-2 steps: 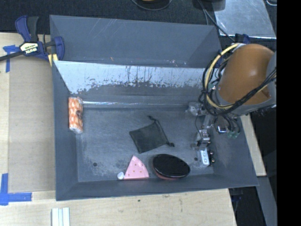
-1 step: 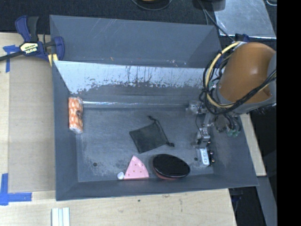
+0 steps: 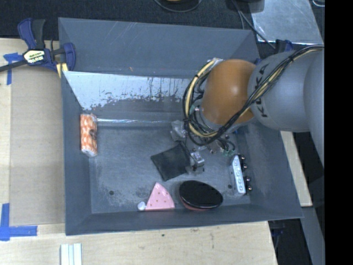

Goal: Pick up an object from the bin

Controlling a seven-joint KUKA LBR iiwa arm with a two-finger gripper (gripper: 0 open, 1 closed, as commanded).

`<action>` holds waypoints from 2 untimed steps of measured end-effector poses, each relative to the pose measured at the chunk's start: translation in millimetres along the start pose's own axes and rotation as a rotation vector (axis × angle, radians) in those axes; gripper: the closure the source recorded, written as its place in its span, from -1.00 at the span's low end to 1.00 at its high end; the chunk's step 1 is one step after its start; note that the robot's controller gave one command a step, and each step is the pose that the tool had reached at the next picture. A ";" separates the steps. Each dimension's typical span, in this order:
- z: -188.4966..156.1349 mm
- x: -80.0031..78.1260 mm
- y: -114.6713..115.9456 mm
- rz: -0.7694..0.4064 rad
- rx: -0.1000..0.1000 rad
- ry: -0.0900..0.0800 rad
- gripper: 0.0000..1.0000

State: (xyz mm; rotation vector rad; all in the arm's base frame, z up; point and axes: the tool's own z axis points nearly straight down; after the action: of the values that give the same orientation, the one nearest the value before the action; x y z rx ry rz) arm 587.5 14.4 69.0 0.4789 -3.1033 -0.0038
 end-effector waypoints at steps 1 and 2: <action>-79.2 -12.7 -2.4 -0.129 0.007 -0.012 -1.00; 0.6 -0.4 -0.3 0.002 0.000 -0.003 -1.00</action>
Offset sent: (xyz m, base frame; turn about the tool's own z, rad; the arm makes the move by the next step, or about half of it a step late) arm 0.0000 0.0000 0.0000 0.0000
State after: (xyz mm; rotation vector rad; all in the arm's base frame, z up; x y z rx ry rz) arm 587.9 14.2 68.4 0.4765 -3.1070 -0.0053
